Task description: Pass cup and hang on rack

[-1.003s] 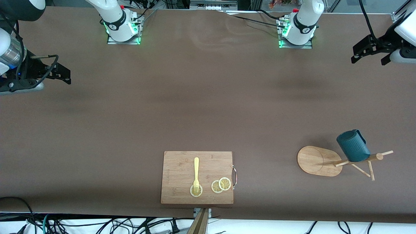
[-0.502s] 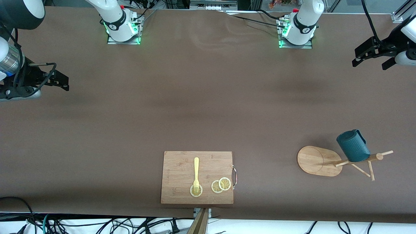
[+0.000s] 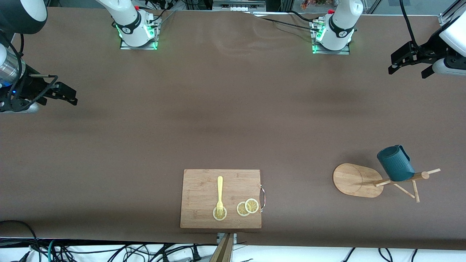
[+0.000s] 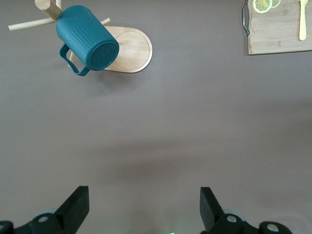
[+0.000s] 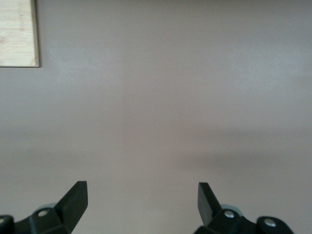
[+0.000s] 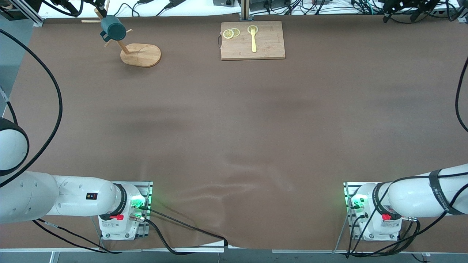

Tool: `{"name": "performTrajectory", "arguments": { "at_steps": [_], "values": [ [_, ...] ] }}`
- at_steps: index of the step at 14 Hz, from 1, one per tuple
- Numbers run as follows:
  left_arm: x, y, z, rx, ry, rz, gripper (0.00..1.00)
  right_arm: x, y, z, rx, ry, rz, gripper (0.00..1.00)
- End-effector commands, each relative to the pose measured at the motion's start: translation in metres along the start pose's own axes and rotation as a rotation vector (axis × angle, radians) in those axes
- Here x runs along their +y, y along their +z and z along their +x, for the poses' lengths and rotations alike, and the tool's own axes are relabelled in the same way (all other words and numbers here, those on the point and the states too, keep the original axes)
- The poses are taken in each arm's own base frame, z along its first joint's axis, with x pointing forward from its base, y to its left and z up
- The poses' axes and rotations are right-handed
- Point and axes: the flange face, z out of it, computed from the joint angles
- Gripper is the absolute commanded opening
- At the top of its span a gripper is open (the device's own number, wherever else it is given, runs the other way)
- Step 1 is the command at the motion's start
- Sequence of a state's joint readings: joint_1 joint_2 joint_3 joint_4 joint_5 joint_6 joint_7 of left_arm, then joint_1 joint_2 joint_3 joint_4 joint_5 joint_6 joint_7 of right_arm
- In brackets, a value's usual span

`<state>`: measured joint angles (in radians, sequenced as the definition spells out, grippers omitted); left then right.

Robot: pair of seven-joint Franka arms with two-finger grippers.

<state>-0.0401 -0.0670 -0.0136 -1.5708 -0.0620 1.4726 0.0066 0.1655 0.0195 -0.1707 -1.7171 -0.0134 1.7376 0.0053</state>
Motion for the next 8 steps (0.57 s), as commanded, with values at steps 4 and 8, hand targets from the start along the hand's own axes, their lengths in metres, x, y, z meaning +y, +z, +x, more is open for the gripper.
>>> {"name": "performTrajectory", "arguments": {
  "at_steps": [4, 8],
  "values": [
    [0.005, 0.0, -0.001, -0.008, -0.009, 0.013, 1.0, 0.025, -0.031, -0.024, 0.023, 0.044, 0.026, 1.0],
    [-0.001, 0.001, -0.001, -0.007, -0.022, 0.027, 1.0, 0.025, -0.058, -0.03, -0.044, 0.042, 0.014, 1.0]
  ]
}}
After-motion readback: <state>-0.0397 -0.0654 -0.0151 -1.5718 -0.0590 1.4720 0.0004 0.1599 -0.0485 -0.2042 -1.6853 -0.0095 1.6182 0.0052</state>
